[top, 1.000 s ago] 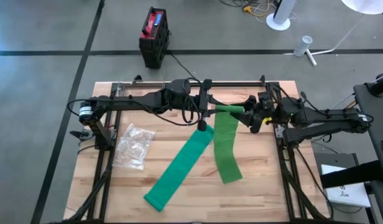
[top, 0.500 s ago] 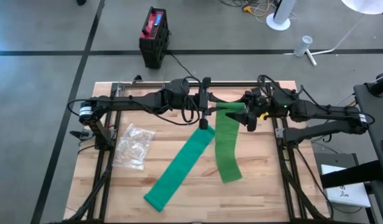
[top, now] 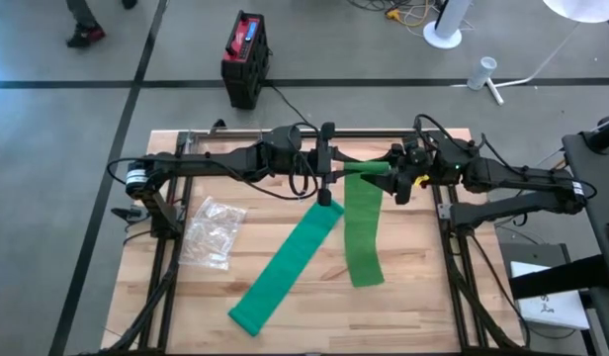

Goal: Roll bandage
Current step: Roll the green bandage

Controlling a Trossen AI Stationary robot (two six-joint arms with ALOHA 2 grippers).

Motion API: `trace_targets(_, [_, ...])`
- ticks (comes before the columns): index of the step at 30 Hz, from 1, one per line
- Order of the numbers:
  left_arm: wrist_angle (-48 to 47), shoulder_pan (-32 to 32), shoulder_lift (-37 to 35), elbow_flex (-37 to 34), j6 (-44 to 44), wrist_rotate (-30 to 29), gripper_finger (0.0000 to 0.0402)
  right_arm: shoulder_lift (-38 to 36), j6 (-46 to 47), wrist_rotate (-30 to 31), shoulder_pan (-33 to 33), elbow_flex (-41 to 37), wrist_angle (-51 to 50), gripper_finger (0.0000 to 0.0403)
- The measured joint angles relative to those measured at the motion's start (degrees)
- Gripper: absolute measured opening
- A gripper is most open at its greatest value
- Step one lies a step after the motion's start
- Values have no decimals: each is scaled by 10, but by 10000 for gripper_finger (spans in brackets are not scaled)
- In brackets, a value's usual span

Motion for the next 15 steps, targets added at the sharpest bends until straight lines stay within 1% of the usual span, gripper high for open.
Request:
trace_targets(6, [5, 0, 0, 0, 0, -2, 59, 3, 12, 0, 0, 0, 0, 250])
trace_targets(10, [10, 0, 0, 0, 3, -16, 54, 7, 19, -1, 0, 0, -2, 247])
trace_targets(15, [13, 1, 0, 0, 9, -26, 54, 7, 24, -8, 0, 0, -11, 252])
